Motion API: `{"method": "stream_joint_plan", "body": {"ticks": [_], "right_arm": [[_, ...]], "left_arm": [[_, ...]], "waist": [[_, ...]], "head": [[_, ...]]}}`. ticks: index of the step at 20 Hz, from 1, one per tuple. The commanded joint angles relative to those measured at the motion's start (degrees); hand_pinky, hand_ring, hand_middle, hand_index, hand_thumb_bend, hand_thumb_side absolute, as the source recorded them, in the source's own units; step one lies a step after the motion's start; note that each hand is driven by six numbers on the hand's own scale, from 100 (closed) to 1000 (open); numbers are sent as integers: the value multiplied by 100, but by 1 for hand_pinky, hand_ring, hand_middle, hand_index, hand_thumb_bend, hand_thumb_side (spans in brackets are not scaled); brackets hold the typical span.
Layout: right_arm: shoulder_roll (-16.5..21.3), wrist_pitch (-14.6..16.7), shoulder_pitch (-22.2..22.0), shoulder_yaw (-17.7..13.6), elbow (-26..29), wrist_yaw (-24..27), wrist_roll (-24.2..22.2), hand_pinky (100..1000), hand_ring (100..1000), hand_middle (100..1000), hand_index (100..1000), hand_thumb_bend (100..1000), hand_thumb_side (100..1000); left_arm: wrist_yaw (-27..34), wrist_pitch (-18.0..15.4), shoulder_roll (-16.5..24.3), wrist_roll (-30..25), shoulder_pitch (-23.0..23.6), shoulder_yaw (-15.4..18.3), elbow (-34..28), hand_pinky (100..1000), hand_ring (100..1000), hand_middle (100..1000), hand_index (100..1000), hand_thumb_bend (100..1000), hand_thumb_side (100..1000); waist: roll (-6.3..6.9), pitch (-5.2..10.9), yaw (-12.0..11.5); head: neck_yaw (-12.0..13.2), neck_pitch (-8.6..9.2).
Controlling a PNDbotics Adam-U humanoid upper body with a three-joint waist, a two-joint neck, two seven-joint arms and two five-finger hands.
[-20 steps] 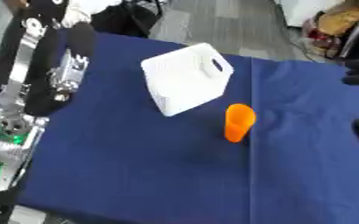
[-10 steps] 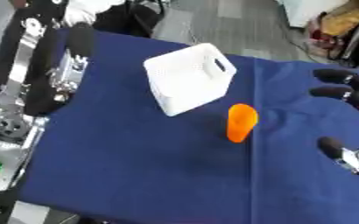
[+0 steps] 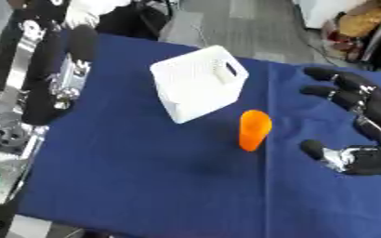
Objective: Pick up objects on the table and place them in the box.
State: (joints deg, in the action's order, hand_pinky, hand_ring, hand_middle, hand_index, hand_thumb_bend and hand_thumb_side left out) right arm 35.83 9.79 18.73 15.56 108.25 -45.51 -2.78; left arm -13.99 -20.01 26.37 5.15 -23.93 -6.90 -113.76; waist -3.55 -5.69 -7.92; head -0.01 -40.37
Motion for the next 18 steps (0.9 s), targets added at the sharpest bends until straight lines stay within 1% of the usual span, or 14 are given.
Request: {"method": "stream_joint_plan", "body": {"ticks": [1,7,10,18], "right_arm": [[-77,-51,152,6,-268,-96,117,873,871,933,879,508,1000],[-363,47,331,89,-978,-209,597,857,863,924,880,524,1000],[-515,106,438,140,-1306,-289,694,844,856,926,877,526,1000],[-763,171,678,196,-1841,-467,937,832,846,925,876,525,1000]], "left_arm": [[23,-24,97,15,-50,37,-83,1000,885,969,884,143,823],[35,-33,86,6,-56,30,-83,1000,885,969,883,143,823],[40,-36,76,2,-61,28,-83,1000,885,969,884,142,823],[61,-44,54,-21,-79,9,-83,1000,885,969,885,142,823]], "waist": [[37,92,-14],[42,96,-22],[47,88,-28],[48,80,-50]], "head": [[-29,7],[-34,28],[-41,38],[-61,76]]}}
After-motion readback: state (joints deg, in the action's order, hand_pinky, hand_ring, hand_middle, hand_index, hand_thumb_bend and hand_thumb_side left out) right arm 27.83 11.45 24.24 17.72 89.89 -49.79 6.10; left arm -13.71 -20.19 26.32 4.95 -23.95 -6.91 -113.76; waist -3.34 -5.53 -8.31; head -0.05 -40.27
